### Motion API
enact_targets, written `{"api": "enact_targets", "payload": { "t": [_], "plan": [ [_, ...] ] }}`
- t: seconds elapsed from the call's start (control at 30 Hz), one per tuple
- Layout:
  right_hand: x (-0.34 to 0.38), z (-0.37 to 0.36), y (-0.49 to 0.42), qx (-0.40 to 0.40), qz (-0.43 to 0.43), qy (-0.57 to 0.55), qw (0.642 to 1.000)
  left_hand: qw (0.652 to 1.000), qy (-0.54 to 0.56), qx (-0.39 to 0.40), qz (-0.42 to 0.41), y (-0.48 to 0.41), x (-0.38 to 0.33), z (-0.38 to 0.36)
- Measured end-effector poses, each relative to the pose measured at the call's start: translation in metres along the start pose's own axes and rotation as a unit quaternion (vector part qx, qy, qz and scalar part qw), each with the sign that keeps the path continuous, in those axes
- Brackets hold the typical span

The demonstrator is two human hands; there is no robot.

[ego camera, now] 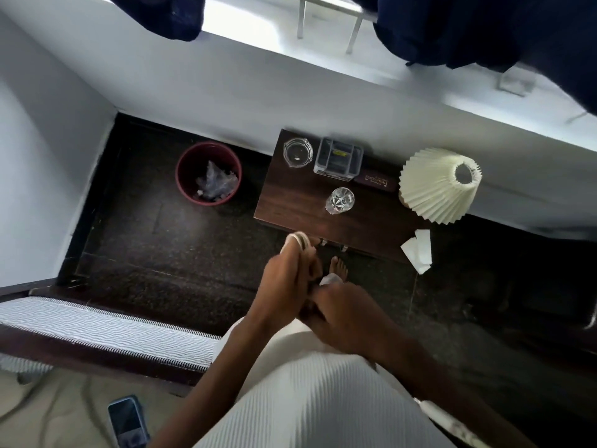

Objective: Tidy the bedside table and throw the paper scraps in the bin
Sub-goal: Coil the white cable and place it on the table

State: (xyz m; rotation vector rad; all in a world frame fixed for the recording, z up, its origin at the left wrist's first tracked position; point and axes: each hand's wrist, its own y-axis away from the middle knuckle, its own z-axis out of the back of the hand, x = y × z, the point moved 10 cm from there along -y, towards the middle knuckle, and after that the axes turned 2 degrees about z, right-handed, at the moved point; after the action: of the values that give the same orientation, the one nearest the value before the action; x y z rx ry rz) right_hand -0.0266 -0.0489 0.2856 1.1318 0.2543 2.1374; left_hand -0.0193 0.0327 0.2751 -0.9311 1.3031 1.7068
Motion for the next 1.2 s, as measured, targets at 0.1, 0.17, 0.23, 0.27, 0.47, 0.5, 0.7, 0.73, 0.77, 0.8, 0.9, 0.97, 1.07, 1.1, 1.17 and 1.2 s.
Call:
{"api": "enact_targets", "payload": {
  "t": [0.1, 0.17, 0.23, 0.27, 0.47, 0.5, 0.7, 0.73, 0.77, 0.8, 0.9, 0.97, 1.07, 1.1, 1.17, 1.2],
  "plan": [
    [0.001, 0.039, 0.004, -0.035, 0.016, 0.066, 0.997, 0.997, -0.066, 0.032, -0.019, 0.009, 0.000, -0.007],
    [0.000, 0.067, 0.007, -0.062, 0.018, 0.081, 0.995, 0.994, -0.097, 0.037, -0.046, 0.012, -0.009, -0.005],
    [-0.002, 0.099, 0.009, -0.114, 0.026, 0.076, 0.990, 0.996, -0.070, 0.047, -0.020, 0.014, -0.007, -0.002],
    [-0.004, 0.113, 0.009, -0.147, 0.035, 0.064, 0.986, 0.998, -0.031, 0.052, 0.000, 0.016, -0.005, 0.000],
    [-0.043, 0.089, -0.019, -0.184, -0.024, -0.203, 0.961, 0.974, 0.196, 0.115, 0.005, 0.025, -0.042, -0.012],
    [-0.048, 0.068, -0.022, -0.161, -0.043, -0.254, 0.953, 0.970, 0.217, 0.107, -0.013, 0.020, -0.053, -0.009],
    [-0.030, -0.001, -0.002, -0.050, -0.036, -0.217, 0.974, 0.980, 0.188, -0.033, -0.055, -0.030, -0.062, 0.020],
    [-0.027, 0.003, 0.003, -0.047, -0.027, -0.188, 0.981, 0.987, 0.144, -0.039, -0.052, -0.036, -0.057, 0.018],
    [-0.025, 0.012, 0.006, -0.050, -0.017, -0.156, 0.986, 0.994, 0.095, -0.028, -0.048, -0.042, -0.051, 0.011],
    [-0.025, 0.026, 0.008, -0.059, -0.009, -0.125, 0.990, 0.998, 0.049, -0.007, -0.037, -0.045, -0.045, 0.001],
    [-0.026, 0.086, 0.010, -0.106, 0.016, -0.075, 0.991, 0.999, 0.006, 0.047, 0.003, -0.043, -0.029, -0.025],
    [-0.036, 0.125, 0.003, -0.134, 0.033, -0.048, 0.989, 0.996, 0.064, 0.063, 0.017, -0.039, -0.030, -0.038],
    [-0.062, 0.155, -0.021, -0.143, 0.036, -0.069, 0.987, 0.984, 0.163, 0.053, 0.045, -0.037, -0.039, -0.049],
    [-0.073, 0.155, -0.031, -0.138, 0.029, -0.121, 0.983, 0.978, 0.192, 0.048, 0.056, -0.038, -0.041, -0.050],
    [-0.096, 0.144, -0.048, -0.125, -0.003, -0.229, 0.965, 0.964, 0.249, 0.036, 0.082, -0.043, -0.043, -0.048],
    [-0.104, 0.134, -0.053, -0.116, -0.020, -0.259, 0.959, 0.956, 0.277, 0.026, 0.090, -0.047, -0.045, -0.045]
  ]
}}
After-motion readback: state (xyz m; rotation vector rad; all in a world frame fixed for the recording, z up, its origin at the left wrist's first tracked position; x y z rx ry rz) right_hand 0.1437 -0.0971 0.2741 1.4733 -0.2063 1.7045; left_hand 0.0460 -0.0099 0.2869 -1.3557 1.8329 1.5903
